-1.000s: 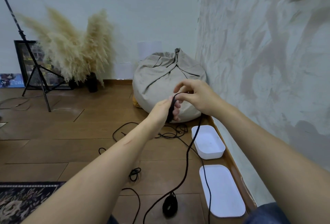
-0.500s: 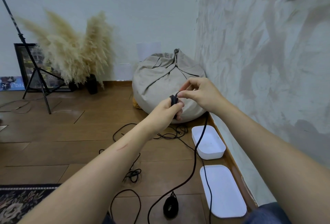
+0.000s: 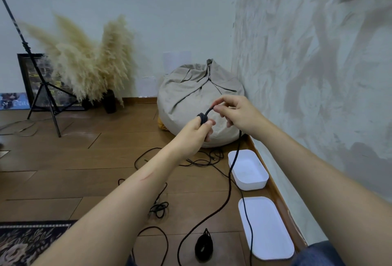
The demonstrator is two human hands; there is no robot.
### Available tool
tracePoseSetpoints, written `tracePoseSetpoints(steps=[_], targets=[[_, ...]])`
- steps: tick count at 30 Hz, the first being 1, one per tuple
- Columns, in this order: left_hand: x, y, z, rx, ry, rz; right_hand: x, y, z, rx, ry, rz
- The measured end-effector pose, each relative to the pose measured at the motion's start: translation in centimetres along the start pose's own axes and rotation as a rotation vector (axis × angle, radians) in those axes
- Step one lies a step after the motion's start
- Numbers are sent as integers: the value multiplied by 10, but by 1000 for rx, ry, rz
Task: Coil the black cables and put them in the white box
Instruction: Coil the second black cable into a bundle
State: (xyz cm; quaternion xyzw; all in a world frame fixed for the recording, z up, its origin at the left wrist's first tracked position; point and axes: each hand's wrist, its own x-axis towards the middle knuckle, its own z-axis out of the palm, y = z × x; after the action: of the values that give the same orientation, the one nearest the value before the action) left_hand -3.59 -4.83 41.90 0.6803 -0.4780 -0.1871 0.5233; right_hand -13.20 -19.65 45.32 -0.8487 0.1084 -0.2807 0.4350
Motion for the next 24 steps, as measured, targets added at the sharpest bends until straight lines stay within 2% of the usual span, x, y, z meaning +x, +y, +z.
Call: tracePoseSetpoints(steps=[3, 8, 14, 19, 24], targets=[[-1, 7, 8, -93, -39, -5, 4, -2, -2, -35, 35, -60], [-1, 13, 4, -344, -100, 2, -1, 1, -5, 35, 56, 9], [-2, 10, -3, -366, -129, -10, -8, 8, -11, 253, -100, 121], [-8, 26, -1, -458, -253, -1, -6, 10, -5, 166, 6, 100], [-4, 38, -5, -589, -191, 50, -9, 1, 22, 320, -142, 127]])
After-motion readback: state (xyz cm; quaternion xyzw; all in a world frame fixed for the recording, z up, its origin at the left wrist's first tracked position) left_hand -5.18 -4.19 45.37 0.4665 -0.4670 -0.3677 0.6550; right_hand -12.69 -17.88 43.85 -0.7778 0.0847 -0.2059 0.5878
